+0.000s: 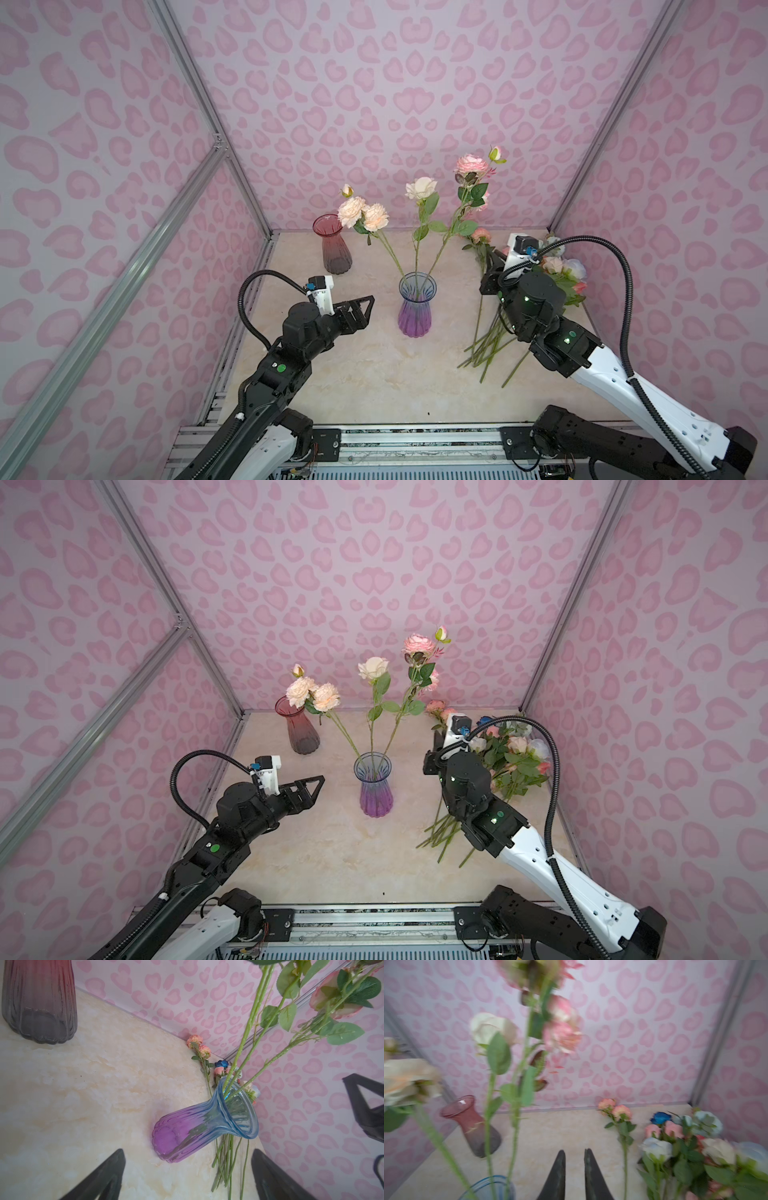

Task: Arrange the flowers into the vase
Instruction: 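Open the right gripper and move it back down onto the rose bunch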

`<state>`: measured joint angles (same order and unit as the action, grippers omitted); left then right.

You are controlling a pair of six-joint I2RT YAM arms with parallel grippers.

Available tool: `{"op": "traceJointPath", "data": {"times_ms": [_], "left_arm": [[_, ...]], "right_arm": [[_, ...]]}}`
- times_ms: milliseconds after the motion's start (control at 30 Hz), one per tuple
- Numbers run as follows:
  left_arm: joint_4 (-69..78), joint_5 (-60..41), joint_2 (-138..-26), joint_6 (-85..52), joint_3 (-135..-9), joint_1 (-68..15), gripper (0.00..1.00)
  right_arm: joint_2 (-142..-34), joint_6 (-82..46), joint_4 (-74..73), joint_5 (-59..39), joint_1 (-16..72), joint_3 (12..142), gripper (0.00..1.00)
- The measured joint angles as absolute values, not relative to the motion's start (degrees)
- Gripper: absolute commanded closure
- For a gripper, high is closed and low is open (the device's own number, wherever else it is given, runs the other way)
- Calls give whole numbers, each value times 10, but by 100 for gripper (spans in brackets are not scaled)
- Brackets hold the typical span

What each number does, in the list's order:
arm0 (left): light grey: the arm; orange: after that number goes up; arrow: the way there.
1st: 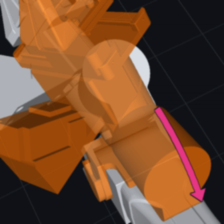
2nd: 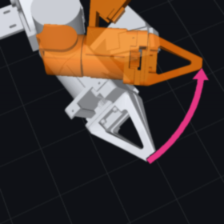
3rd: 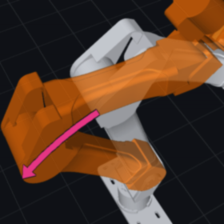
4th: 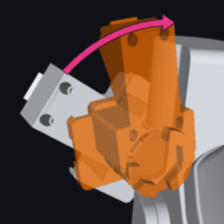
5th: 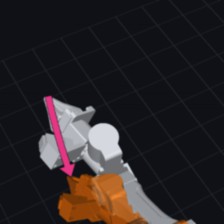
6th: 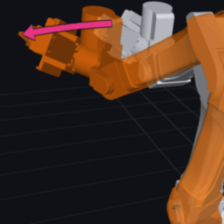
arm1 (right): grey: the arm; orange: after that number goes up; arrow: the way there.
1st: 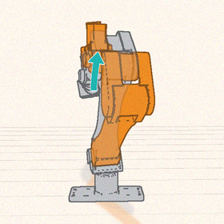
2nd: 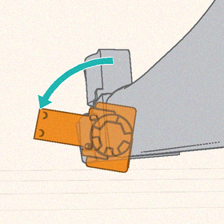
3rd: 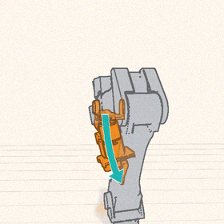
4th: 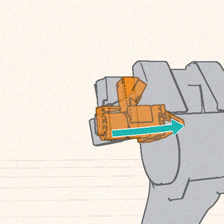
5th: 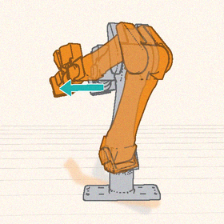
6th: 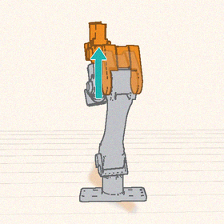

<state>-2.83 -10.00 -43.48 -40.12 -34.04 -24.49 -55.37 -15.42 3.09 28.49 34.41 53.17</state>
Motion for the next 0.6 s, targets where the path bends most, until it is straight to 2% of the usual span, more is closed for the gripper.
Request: {"op": "traceJointPath", "data": {"times_ms": [100,200,367,500,600], "left_arm": [[-24,-101,-456,-410,-341,-245,4],[-21,-110,-477,-421,-341,-246,4],[-20,-136,-515,-441,-342,-247,4],[-20,-148,-524,-450,-346,-248,4],[-21,-150,-523,-452,-350,-249,4]], "right_arm": [[-576,-218,55,229,210,503,65],[-683,-250,79,152,133,541,61],[-931,-259,160,36,90,711,62],[-1076,-263,221,10,74,820,63],[-1134,-266,257,12,75,870,63]]}}
